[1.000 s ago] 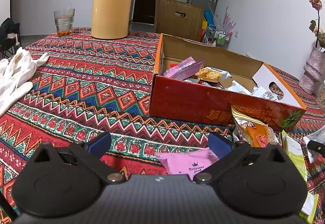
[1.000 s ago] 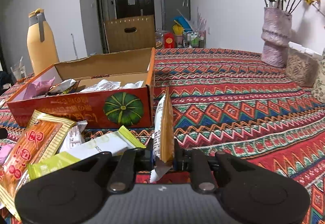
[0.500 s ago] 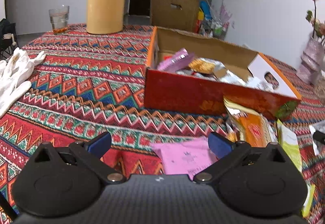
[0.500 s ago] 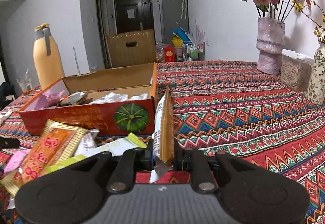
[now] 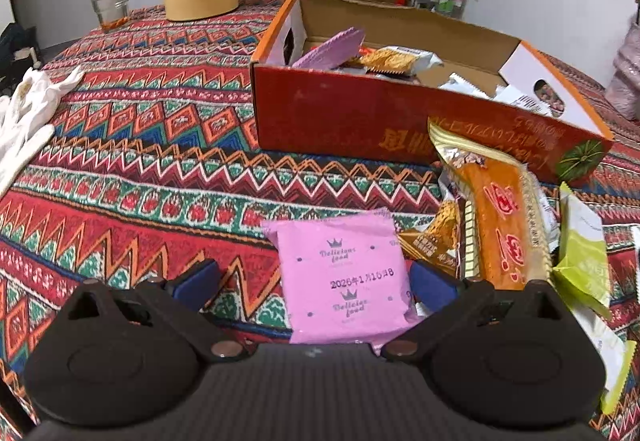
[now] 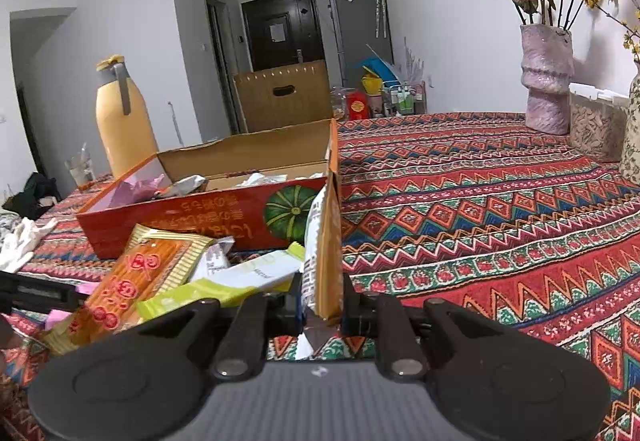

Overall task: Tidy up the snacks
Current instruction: 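Grasp a pink packet with the left gripper while the right gripper carries its packet toward the box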

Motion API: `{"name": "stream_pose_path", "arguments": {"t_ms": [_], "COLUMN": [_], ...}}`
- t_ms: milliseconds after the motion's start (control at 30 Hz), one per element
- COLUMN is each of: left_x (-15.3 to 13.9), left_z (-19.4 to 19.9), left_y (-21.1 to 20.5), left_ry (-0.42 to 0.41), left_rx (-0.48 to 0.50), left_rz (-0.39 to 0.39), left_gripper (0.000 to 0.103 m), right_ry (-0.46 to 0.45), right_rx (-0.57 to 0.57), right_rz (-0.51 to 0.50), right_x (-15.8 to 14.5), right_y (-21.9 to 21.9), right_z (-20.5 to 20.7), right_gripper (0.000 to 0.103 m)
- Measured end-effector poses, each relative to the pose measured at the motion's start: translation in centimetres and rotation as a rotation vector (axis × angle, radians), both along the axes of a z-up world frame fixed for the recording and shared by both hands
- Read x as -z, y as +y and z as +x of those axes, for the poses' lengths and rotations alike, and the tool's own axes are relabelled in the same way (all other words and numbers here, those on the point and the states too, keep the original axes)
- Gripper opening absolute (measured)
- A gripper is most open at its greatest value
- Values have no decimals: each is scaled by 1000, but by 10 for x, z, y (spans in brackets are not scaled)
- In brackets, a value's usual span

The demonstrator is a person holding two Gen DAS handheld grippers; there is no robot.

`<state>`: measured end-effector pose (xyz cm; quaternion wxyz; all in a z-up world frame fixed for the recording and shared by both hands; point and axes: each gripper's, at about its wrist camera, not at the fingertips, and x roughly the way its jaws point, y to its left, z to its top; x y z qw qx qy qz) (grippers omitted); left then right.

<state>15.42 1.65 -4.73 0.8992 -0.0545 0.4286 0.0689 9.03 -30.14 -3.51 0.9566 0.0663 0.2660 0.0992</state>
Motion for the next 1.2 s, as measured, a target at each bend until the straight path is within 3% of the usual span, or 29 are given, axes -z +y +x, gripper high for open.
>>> {"name": "stream_pose_path", "arguments": {"t_ms": [100,333,667,1200], "left_x": [1,-2,-9,-52], "left_z": [-2,-7,-15,-20], "left_y": [-4,-14,-8,-1], "left_ry": [-15,-46,-61,-185], "left_rx": [-10,3,0,23], "left_rz": [20,73,54,51], "left_gripper": [99,62,63,63], "right_ry": [-9,-17,-31,-82], "right_rx": [-15,-39,-69,-100], "right_rz": [8,18,5,-25], "right_x": [-1,-3,-9,-28], "right_y": [1,6,18,35], "right_z": [-4,-11,-19,-9], "right_gripper": [15,15,15,15]}}
